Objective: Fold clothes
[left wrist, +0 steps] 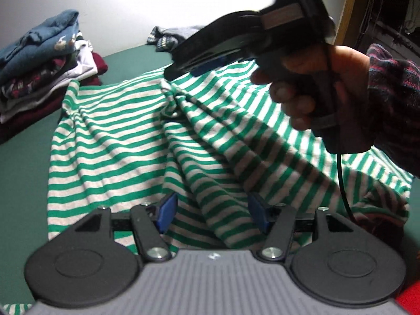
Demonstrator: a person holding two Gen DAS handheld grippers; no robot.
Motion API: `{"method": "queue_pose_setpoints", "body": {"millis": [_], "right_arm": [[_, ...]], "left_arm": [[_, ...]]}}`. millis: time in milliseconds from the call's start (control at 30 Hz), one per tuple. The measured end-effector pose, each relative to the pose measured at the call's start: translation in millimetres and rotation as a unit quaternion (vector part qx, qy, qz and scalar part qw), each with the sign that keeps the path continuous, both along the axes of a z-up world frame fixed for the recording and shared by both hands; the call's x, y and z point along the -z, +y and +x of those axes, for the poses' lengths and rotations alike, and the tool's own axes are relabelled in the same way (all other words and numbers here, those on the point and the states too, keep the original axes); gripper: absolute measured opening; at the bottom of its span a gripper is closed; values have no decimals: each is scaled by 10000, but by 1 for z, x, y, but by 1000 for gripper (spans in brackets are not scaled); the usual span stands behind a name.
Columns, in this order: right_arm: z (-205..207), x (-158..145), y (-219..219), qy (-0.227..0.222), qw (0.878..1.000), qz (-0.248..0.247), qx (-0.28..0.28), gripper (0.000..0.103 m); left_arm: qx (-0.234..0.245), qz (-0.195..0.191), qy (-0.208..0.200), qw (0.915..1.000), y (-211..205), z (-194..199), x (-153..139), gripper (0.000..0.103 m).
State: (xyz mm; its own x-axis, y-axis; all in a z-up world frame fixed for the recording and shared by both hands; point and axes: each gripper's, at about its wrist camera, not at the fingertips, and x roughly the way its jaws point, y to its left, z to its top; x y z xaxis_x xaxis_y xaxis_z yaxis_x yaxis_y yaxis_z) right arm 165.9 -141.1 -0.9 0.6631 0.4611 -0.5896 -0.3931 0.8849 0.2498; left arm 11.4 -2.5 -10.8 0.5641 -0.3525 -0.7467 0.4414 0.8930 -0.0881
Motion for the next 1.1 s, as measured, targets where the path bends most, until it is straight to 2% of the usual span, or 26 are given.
{"method": "queue_pose_setpoints", "body": {"millis": [33, 100, 167, 233, 367, 467, 500, 533, 600, 667, 733, 833, 967, 1067, 1100], "right_arm": [[-4, -2, -8, -19, 10000, 7, 80, 34], [0, 6, -13, 206, 9998, 10, 46, 15], [3, 17, 0, 253, 9994, -215, -4, 11], [6, 27, 13, 303, 9992, -191, -171, 11], [1, 27, 16, 322, 9989, -320, -65, 11], [-2, 26, 19, 335, 9986, -419, 19, 13], [-14, 19, 10, 174, 9990, -420, 19, 13], [-26, 11, 1, 2, 9991, -419, 17, 16], [-54, 2, -17, -241, 9969, -711, 223, 40], [-82, -3, -38, -395, 9942, -903, 443, 49], [-105, 0, -62, -203, 9948, -792, 614, 50], [-130, 11, -87, 215, 9949, -447, 879, 62], [-149, 31, -99, 651, 9911, -78, 1162, 62], [-160, 45, -91, 732, 9897, -192, 1215, 64], [-165, 47, -88, 607, 9913, -276, 1131, 66]], "left_arm": [[85, -97, 26, 9999, -2, -3, 0, 72], [235, -190, 82, 9995, -9, -7, 2, 76], [292, -116, 142, 9994, -16, -9, 8, 76], [262, 6, 198, 9995, -19, -9, 13, 76], [165, 222, 354, 9990, -21, -7, 24, 78], [69, 175, 399, 9990, -14, -8, 26, 80], [19, 162, 377, 9992, -13, -10, 24, 80], [-34, 149, 356, 9992, -12, -11, 23, 80], [-141, 124, 312, 9993, -10, -15, 20, 84], [-247, 99, 269, 9993, -9, -18, 17, 91], [-394, 55, 316, 9987, -8, -20, 17, 92], [-696, 60, 410, 9967, -8, -23, 22, 96], [-1049, 156, 428, 9934, -12, -29, 30, 99], [-1237, 288, 319, 9914, -16, -33, 34, 102], [-1273, 357, 265, 9909, -19, -35, 35, 102]]}}
